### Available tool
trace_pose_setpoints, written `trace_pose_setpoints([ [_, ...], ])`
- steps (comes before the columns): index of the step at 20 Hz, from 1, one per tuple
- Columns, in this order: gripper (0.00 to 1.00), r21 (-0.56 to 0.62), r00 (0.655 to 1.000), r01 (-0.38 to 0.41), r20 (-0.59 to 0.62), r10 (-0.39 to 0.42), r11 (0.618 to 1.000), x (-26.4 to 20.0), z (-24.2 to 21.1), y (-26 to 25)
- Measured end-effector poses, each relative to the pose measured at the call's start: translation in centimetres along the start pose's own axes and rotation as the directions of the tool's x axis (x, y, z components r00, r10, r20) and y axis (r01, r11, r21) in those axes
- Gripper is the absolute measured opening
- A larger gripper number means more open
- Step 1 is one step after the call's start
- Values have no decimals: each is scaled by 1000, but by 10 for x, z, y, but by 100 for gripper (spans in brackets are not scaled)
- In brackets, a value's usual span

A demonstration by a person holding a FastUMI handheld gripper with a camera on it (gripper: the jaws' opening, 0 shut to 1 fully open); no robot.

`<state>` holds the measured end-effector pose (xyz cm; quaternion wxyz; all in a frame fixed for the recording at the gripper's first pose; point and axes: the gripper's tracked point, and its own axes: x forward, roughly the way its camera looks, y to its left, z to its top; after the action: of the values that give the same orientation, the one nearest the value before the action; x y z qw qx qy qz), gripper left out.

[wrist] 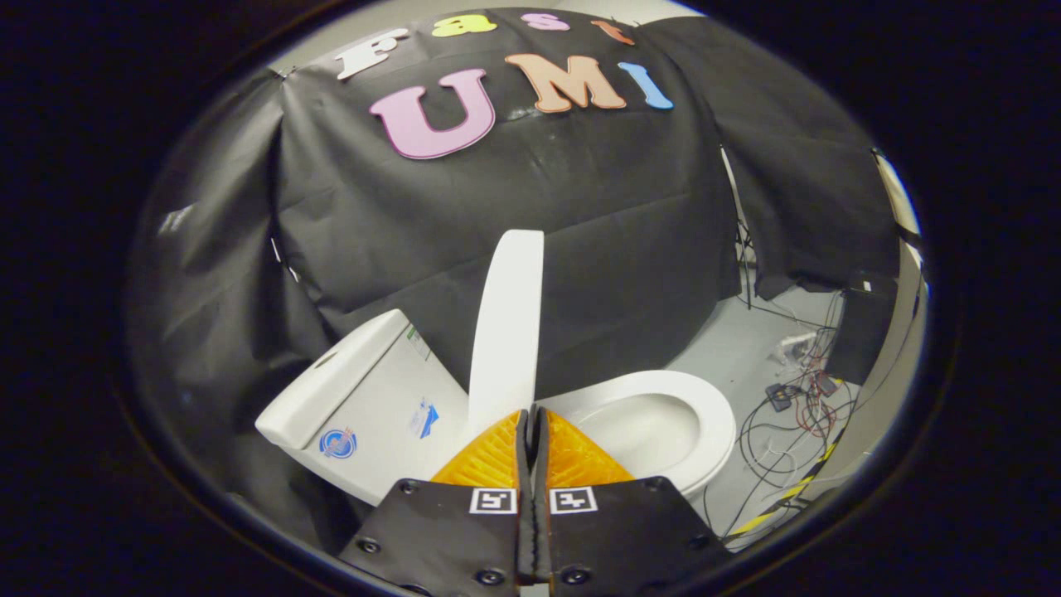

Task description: Open the toilet lid.

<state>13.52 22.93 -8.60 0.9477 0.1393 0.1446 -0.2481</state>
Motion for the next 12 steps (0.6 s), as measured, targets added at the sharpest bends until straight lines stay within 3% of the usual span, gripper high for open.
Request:
trace_pose_setpoints([
  [6, 1, -35, 999, 29, 24, -28, 999, -2, 4, 17],
  [12, 1, -125, 993, 111, 56, -104, 986, -4, 7, 38],
])
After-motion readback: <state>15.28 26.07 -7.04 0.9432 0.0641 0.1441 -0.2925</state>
